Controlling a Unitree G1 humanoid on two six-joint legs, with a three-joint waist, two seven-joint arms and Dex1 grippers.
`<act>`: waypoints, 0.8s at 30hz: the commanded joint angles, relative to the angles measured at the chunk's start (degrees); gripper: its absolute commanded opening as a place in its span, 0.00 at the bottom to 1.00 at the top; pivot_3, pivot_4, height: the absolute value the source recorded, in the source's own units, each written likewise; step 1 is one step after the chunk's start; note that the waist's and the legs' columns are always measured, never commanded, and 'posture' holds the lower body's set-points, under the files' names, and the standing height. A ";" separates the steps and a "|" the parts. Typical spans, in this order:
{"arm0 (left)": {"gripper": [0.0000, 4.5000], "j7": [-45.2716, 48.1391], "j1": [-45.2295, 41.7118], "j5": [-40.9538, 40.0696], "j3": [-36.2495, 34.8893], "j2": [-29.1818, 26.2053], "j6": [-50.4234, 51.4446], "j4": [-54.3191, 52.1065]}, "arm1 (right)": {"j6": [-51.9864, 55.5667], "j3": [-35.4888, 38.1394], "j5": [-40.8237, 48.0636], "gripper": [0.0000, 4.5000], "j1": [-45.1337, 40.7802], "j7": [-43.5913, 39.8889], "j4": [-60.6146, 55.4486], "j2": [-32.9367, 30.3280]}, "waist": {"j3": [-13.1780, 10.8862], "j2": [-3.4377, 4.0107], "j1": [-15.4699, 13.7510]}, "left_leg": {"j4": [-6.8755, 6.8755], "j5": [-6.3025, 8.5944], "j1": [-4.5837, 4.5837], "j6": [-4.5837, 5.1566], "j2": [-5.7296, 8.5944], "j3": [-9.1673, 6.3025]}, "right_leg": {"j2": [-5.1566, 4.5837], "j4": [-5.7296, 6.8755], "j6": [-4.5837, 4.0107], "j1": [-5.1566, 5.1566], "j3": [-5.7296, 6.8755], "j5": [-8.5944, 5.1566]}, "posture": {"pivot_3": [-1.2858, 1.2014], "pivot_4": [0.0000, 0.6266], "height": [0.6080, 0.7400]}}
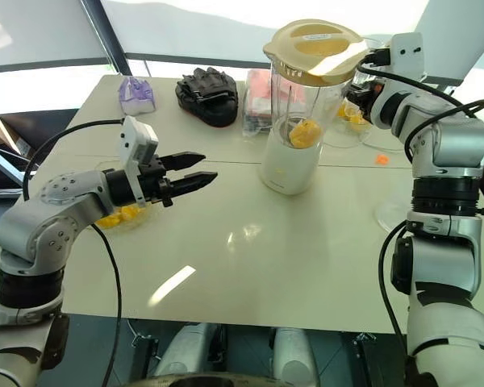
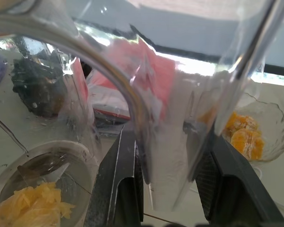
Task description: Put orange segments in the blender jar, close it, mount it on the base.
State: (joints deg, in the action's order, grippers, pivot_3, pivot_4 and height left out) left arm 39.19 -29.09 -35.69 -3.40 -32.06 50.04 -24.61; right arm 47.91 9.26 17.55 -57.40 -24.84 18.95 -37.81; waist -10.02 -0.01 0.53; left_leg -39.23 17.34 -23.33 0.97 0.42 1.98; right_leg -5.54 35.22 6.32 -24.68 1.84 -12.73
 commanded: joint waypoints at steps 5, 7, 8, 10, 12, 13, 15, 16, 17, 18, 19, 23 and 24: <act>0.59 -0.68 -1.56 0.69 0.84 0.57 -2.66 1.14 | -6.49 -2.11 -2.29 0.20 -4.30 -7.61 13.31 -0.28 | 0.01 -0.01 0.23 | -0.01 0.00 0.03 -0.01 0.01 0.03 | 0.00 -0.03 0.00 0.04 -0.01 0.00 | 0.52 0.24 1.00; 0.59 -1.06 -1.49 0.74 1.00 0.64 -2.83 1.11 | -8.17 -2.60 -3.55 0.20 -5.40 -7.71 16.41 -0.14 | 0.01 -0.01 0.23 | 0.00 0.00 0.05 -0.01 -0.01 0.03 | 0.01 -0.01 0.00 0.04 0.00 0.00 | 0.52 0.24 1.00; 0.59 -1.21 -1.43 0.72 1.06 0.64 -2.89 1.05 | -8.95 -2.87 -4.33 0.20 -5.81 -7.30 17.43 -0.11 | 0.01 -0.01 0.24 | 0.00 -0.01 0.05 -0.01 -0.02 0.03 | 0.02 -0.01 0.00 0.04 -0.01 0.00 | 0.52 0.24 1.00; 0.59 -1.83 -1.22 0.68 1.03 0.65 -2.89 0.69 | -8.95 -3.22 -5.34 0.20 -6.04 -6.40 17.32 0.00 | 0.01 -0.01 0.21 | 0.00 -0.04 0.06 -0.07 -0.02 0.03 | 0.02 0.00 0.00 0.05 -0.01 0.00 | 0.52 0.24 1.00; 0.59 -2.89 -0.94 0.64 0.71 0.74 -2.73 0.22 | -6.85 -3.26 -6.45 0.20 -4.91 -3.15 13.58 0.19 | 0.01 -0.01 0.12 | -0.01 -0.06 0.08 -0.09 -0.02 0.02 | 0.02 0.00 0.00 0.08 -0.01 0.00 | 0.52 0.24 1.00; 0.59 -3.30 -0.81 0.47 0.61 0.76 -2.61 0.02 | -5.48 -3.14 -6.74 0.20 -4.01 -1.64 11.13 0.35 | 0.01 -0.02 0.07 | -0.02 -0.06 0.09 -0.09 -0.02 0.02 | 0.01 0.01 0.00 0.10 -0.01 0.00 | 0.52 0.24 1.00; 0.59 -3.85 -0.68 0.21 0.71 0.85 -2.52 -0.21 | -2.92 -2.73 -6.78 0.20 -2.61 0.40 7.47 0.78 | 0.02 -0.02 -0.06 | -0.03 -0.06 0.10 -0.10 -0.02 -0.01 | 0.00 0.05 0.00 0.12 -0.01 0.00 | 0.52 0.24 1.00; 0.59 -4.07 -0.68 0.17 0.91 0.93 -2.52 -0.23 | -1.40 -2.46 -6.74 0.20 -1.95 1.59 5.61 1.13 | 0.03 -0.02 -0.05 | -0.04 -0.06 0.10 -0.10 -0.02 -0.02 | 0.00 0.05 0.00 0.12 -0.01 0.00 | 0.52 0.24 1.00; 0.59 -4.23 -0.70 0.20 1.13 1.00 -2.57 -0.23 | 0.62 -2.16 -6.72 0.20 -1.57 2.99 4.03 1.55 | 0.03 -0.01 -0.03 | -0.04 -0.06 0.12 -0.11 -0.01 -0.01 | 0.00 0.07 0.00 0.12 -0.01 0.00 | 0.52 0.24 1.00; 0.59 -4.32 -0.76 0.29 1.36 1.05 -2.65 -0.15 | 2.66 -1.67 -6.79 0.20 -1.34 4.80 2.56 2.07 | 0.03 -0.01 0.00 | -0.04 -0.06 0.12 -0.10 -0.01 -0.01 | 0.00 0.07 -0.01 0.13 -0.01 0.01 | 0.52 0.24 1.00; 0.59 -4.32 -0.93 0.42 1.58 1.08 -2.80 0.11 | 4.44 -1.11 -6.76 0.20 -1.20 6.29 1.21 2.59 | 0.03 -0.01 0.02 | -0.04 -0.06 0.14 -0.10 -0.01 -0.02 | -0.01 0.10 -0.01 0.13 -0.01 0.01 | 0.52 0.24 1.00; 0.59 -3.95 -2.04 0.84 1.96 1.10 -3.54 2.24 | 9.93 0.87 -7.36 0.20 -0.64 12.30 -3.80 4.51 | 0.04 0.00 -0.05 | -0.04 -0.07 0.19 -0.11 -0.01 -0.03 | 0.00 0.19 -0.04 0.13 -0.01 0.02 | 0.52 0.24 1.00; 0.59 -3.82 -2.12 0.94 2.01 1.07 -3.78 2.61 | 11.27 1.34 -7.35 0.20 -0.53 13.59 -5.17 5.05 | 0.04 0.00 -0.05 | -0.04 -0.07 0.19 -0.11 -0.01 -0.04 | 0.00 0.21 -0.05 0.13 -0.01 0.03 | 0.52 0.24 1.00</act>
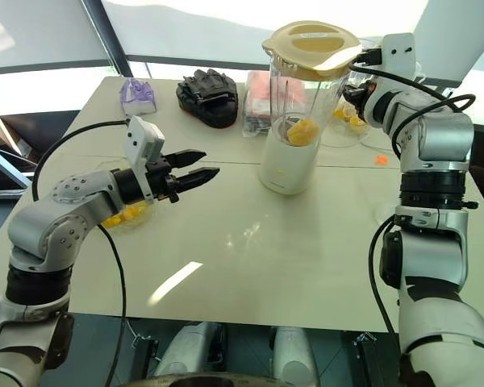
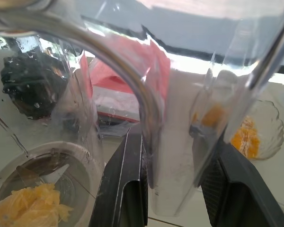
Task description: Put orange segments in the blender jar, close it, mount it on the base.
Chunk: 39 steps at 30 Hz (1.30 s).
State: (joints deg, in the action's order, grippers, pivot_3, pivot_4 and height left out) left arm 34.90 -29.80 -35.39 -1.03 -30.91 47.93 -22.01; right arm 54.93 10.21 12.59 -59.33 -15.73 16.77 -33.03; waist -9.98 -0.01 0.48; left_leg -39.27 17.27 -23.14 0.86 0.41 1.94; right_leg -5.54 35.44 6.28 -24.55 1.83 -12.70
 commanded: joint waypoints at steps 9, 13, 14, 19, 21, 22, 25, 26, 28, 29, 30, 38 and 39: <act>0.59 0.64 -0.98 1.33 0.10 0.67 -3.19 1.16 | 9.32 2.36 -0.68 0.20 3.69 7.24 -9.32 2.62 | 0.00 0.00 -0.07 | 0.00 0.00 -0.02 0.03 0.02 -0.01 | 0.00 -0.04 -0.01 0.01 0.01 0.01 | 0.52 0.24 1.00; 0.59 0.50 -0.95 1.89 0.30 0.94 -3.71 1.43 | 9.56 2.99 -0.80 0.20 3.61 7.59 -8.94 2.66 | 0.00 0.00 -0.09 | 0.00 0.01 -0.02 0.05 0.03 0.00 | 0.00 -0.06 -0.01 0.01 0.01 0.01 | 0.52 0.24 1.00; 0.59 0.40 -0.92 1.98 0.29 1.01 -3.74 1.44 | 9.86 3.15 -0.71 0.20 3.48 7.65 -9.10 2.75 | 0.00 0.00 -0.12 | 0.00 0.01 -0.02 0.05 0.03 -0.01 | 0.00 -0.06 -0.01 0.01 0.01 0.01 | 0.52 0.24 1.00; 0.59 0.21 -0.57 2.46 0.20 1.42 -3.82 1.25 | 12.36 3.88 -0.57 0.20 4.04 9.02 -11.66 4.06 | 0.01 0.00 -0.12 | 0.00 0.01 -0.02 0.05 0.03 -0.01 | 0.00 -0.06 -0.01 0.02 0.02 0.01 | 0.52 0.24 1.00; 0.59 0.14 -0.58 2.63 0.26 1.65 -3.83 1.25 | 13.16 4.11 -0.34 0.20 4.40 9.47 -12.75 4.81 | 0.01 0.00 -0.08 | 0.01 0.01 -0.02 0.05 0.03 -0.02 | 0.00 -0.06 -0.01 0.02 0.02 0.01 | 0.52 0.24 1.00; 0.59 0.10 -0.61 2.71 0.32 1.79 -3.84 1.26 | 13.45 4.21 -0.23 0.20 4.75 9.65 -13.25 5.24 | 0.01 -0.01 -0.01 | 0.01 0.01 -0.02 0.05 0.03 -0.03 | 0.00 -0.06 -0.01 0.02 0.02 0.01 | 0.52 0.24 1.00; 0.59 0.08 -0.69 2.83 0.39 2.00 -3.84 1.33 | 13.61 4.31 -0.12 0.20 5.54 9.75 -13.87 5.81 | 0.01 -0.01 0.04 | 0.01 0.01 -0.02 0.05 0.03 -0.03 | 0.01 -0.06 -0.01 0.02 0.02 0.01 | 0.52 0.24 1.00; 0.59 0.11 -0.74 2.89 0.41 2.02 -3.84 1.42 | 13.45 4.27 -0.12 0.20 5.73 9.67 -13.81 5.80 | 0.01 -0.01 0.05 | 0.01 0.01 -0.02 0.05 0.03 -0.03 | 0.01 -0.05 -0.01 0.02 0.02 0.01 | 0.52 0.24 1.00; 0.59 0.18 -0.86 3.13 0.49 2.01 -3.92 1.66 | 13.11 4.12 -0.01 0.20 5.93 9.25 -13.62 5.66 | 0.03 -0.03 0.07 | 0.01 0.01 -0.01 0.05 0.03 -0.03 | 0.01 -0.05 -0.01 0.02 0.02 0.01 | 0.52 0.24 1.00; 0.59 0.17 -0.92 3.23 0.51 2.00 -3.95 1.75 | 12.89 4.19 0.28 0.20 5.93 8.82 -13.51 5.67 | 0.03 -0.03 0.08 | 0.01 0.01 0.00 0.05 0.03 -0.03 | 0.01 -0.05 -0.01 0.03 0.02 0.01 | 0.52 0.24 1.00; 0.59 0.16 -0.97 3.30 0.53 2.01 -3.96 1.82 | 12.63 4.27 0.58 0.20 5.91 8.40 -13.42 5.70 | 0.03 -0.04 0.08 | 0.01 0.01 0.00 0.05 0.03 -0.03 | 0.01 -0.05 -0.01 0.03 0.02 0.01 | 0.52 0.24 1.00; 0.61 0.17 -1.47 3.78 0.42 2.24 -3.75 2.19 | 11.39 3.83 -0.24 0.97 5.45 8.11 -12.22 5.08 | 0.00 0.01 0.26 | 0.01 0.01 -0.03 0.05 0.02 -0.01 | 0.02 -0.05 -0.01 -0.01 0.00 0.01 | 0.52 0.24 1.00; 0.61 0.12 -1.53 3.81 0.41 2.29 -3.70 2.21 | 11.49 3.87 -0.26 0.99 5.54 8.14 -12.36 4.91 | 0.00 0.00 0.26 | 0.01 0.01 -0.04 0.05 0.02 0.00 | 0.02 -0.04 -0.01 -0.04 0.00 0.01 | 0.52 0.24 1.00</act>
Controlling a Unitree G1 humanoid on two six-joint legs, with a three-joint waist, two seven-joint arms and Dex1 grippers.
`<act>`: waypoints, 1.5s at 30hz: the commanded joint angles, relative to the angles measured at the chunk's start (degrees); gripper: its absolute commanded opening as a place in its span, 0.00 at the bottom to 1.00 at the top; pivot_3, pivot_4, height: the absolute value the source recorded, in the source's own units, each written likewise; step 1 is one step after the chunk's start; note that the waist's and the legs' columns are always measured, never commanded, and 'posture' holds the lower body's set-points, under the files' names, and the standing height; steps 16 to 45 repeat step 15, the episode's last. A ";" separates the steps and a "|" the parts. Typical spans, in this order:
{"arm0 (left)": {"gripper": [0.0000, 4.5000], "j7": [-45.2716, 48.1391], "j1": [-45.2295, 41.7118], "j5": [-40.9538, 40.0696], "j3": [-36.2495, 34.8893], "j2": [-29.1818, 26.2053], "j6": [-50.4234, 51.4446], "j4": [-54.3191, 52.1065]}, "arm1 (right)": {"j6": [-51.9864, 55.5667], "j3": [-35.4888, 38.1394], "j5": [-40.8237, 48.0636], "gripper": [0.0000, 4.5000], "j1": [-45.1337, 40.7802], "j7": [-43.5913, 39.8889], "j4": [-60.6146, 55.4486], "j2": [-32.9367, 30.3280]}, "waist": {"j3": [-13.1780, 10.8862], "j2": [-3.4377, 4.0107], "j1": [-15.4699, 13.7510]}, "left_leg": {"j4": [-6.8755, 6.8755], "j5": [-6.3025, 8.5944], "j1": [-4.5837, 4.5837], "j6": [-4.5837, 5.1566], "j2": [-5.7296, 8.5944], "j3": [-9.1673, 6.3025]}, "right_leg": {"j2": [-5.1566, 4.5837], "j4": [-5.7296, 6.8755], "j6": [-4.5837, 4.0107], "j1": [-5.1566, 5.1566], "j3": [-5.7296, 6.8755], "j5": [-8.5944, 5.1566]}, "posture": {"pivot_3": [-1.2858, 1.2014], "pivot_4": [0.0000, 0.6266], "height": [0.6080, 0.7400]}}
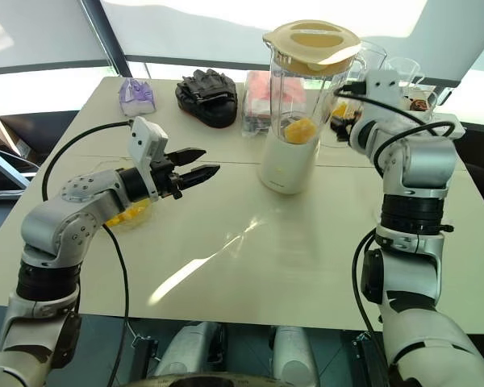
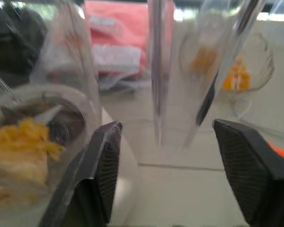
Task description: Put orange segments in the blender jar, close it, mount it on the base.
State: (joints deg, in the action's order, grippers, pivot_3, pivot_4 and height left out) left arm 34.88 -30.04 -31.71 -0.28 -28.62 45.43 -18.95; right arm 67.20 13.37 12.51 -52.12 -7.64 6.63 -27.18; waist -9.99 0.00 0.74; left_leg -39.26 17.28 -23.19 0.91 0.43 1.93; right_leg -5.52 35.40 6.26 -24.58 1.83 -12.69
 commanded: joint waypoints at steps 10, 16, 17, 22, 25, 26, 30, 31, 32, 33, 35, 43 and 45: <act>0.61 -0.87 -2.00 0.08 -2.03 1.25 -2.33 -0.36 | 2.28 -3.42 -2.72 0.99 15.12 -0.13 -19.26 -5.89 | 0.02 -0.04 -0.95 | 0.02 0.01 -0.07 0.01 0.00 -0.10 | 0.02 -0.13 0.00 0.02 0.04 0.00 | 0.52 0.24 1.00; 0.61 -0.36 1.31 -0.69 -1.99 0.61 -0.98 -1.15 | -1.70 -2.12 -0.38 0.99 35.74 -1.85 -39.60 -1.73 | 0.00 0.01 -0.69 | 0.01 0.01 -0.07 0.02 0.00 -0.02 | 0.02 -0.12 0.01 -0.02 -0.02 0.00 | 0.52 0.24 1.00; 0.61 -0.36 1.31 -0.69 -1.99 0.61 -0.98 -1.15 | -1.70 -2.12 -0.38 0.99 35.74 -1.85 -39.60 -1.73 | 0.00 0.01 -0.69 | 0.01 0.01 -0.07 0.02 0.00 -0.02 | 0.02 -0.12 0.01 -0.02 -0.02 0.00 | 0.52 0.24 1.00; 0.61 -0.36 1.31 -0.69 -1.99 0.61 -0.98 -1.15 | -1.70 -2.12 -0.38 0.99 35.74 -1.85 -39.60 -1.73 | 0.00 0.01 -0.69 | 0.01 0.01 -0.07 0.02 0.00 -0.02 | 0.02 -0.12 0.01 -0.02 -0.02 0.00 | 0.52 0.24 1.00; 0.61 -0.36 1.31 -0.69 -1.99 0.61 -0.98 -1.15 | -1.70 -2.12 -0.38 0.99 35.74 -1.85 -39.60 -1.73 | 0.00 0.01 -0.69 | 0.01 0.01 -0.07 0.02 0.00 -0.02 | 0.02 -0.12 0.01 -0.02 -0.02 0.00 | 0.52 0.24 1.00; 0.61 -0.36 1.31 -0.69 -1.99 0.61 -0.98 -1.15 | -1.70 -2.12 -0.38 0.99 35.74 -1.85 -39.60 -1.73 | 0.00 0.01 -0.69 | 0.01 0.01 -0.07 0.02 0.00 -0.02 | 0.02 -0.12 0.01 -0.02 -0.02 0.00 | 0.52 0.24 1.00; 0.61 -0.36 1.31 -0.69 -1.99 0.61 -0.98 -1.15 | -1.70 -2.12 -0.38 0.99 35.74 -1.85 -39.60 -1.73 | 0.00 0.01 -0.69 | 0.01 0.01 -0.07 0.02 0.00 -0.02 | 0.02 -0.12 0.01 -0.02 -0.02 0.00 | 0.52 0.24 1.00; 0.61 -0.36 1.31 -0.69 -1.99 0.61 -0.98 -1.15 | -1.70 -2.12 -0.38 0.99 35.74 -1.85 -39.60 -1.73 | 0.00 0.01 -0.69 | 0.01 0.01 -0.07 0.02 0.00 -0.02 | 0.02 -0.12 0.01 -0.02 -0.02 0.00 | 0.52 0.24 1.00; 0.61 -0.36 1.31 -0.69 -1.99 0.61 -0.98 -1.15 | -1.70 -2.12 -0.38 0.99 35.74 -1.85 -39.60 -1.73 | 0.00 0.01 -0.69 | 0.01 0.01 -0.07 0.02 0.00 -0.02 | 0.02 -0.12 0.01 -0.02 -0.02 0.00 | 0.52 0.24 1.00; 0.61 -0.36 1.31 -0.69 -1.99 0.61 -0.98 -1.15 | -1.70 -2.12 -0.38 0.99 35.74 -1.85 -39.60 -1.73 | 0.00 0.01 -0.69 | 0.01 0.01 -0.07 0.02 0.00 -0.02 | 0.02 -0.12 0.01 -0.02 -0.02 0.00 | 0.52 0.24 1.00; 0.61 -0.36 1.31 -0.69 -1.99 0.61 -0.98 -1.15 | -1.70 -2.12 -0.38 0.99 35.74 -1.85 -39.60 -1.73 | 0.00 0.01 -0.69 | 0.01 0.01 -0.07 0.02 0.00 -0.02 | 0.02 -0.12 0.01 -0.02 -0.02 0.00 | 0.52 0.24 1.00; 0.61 -0.36 1.31 -0.69 -1.99 0.61 -0.98 -1.15 | -1.70 -2.12 -0.38 0.99 35.74 -1.85 -39.60 -1.73 | 0.00 0.01 -0.69 | 0.01 0.01 -0.07 0.02 0.00 -0.02 | 0.02 -0.12 0.01 -0.02 -0.02 0.00 | 0.52 0.24 1.00; 0.61 -0.36 1.31 -0.69 -1.99 0.61 -0.98 -1.15 | -1.70 -2.12 -0.38 0.99 35.74 -1.85 -39.60 -1.73 | 0.00 0.01 -0.69 | 0.01 0.01 -0.07 0.02 0.00 -0.02 | 0.02 -0.12 0.01 -0.02 -0.02 0.00 | 0.52 0.24 1.00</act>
